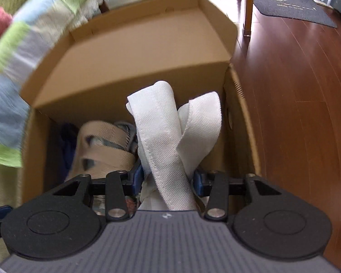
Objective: Fold shopping bag
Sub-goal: 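Carry the bag by its handles into the cardboard box with the right gripper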
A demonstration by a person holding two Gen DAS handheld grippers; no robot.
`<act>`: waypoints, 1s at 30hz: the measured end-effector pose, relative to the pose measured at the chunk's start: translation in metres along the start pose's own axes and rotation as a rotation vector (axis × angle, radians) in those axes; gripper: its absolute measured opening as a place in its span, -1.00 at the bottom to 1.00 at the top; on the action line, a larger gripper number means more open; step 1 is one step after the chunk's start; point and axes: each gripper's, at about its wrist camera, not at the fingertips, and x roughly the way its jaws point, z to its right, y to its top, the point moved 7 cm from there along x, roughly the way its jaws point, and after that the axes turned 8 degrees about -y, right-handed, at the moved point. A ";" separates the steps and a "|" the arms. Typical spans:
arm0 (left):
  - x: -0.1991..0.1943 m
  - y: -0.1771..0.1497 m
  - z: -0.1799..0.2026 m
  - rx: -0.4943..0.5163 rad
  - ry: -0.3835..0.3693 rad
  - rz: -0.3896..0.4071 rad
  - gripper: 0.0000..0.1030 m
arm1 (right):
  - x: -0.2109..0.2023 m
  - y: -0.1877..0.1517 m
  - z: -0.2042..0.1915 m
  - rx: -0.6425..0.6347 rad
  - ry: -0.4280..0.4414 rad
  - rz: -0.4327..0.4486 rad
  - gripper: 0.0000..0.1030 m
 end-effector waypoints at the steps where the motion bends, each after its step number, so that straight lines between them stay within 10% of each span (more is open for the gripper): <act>1: 0.000 -0.001 0.000 0.001 -0.006 -0.002 -0.62 | 0.007 0.001 -0.003 -0.007 -0.004 -0.010 -0.23; 19: 0.006 -0.010 0.005 0.008 -0.044 -0.003 -0.52 | 0.058 0.002 0.011 0.175 0.188 -0.075 -0.23; 30: 0.008 -0.009 0.009 0.022 -0.033 -0.003 -0.48 | 0.049 -0.010 0.005 0.114 0.069 -0.078 0.00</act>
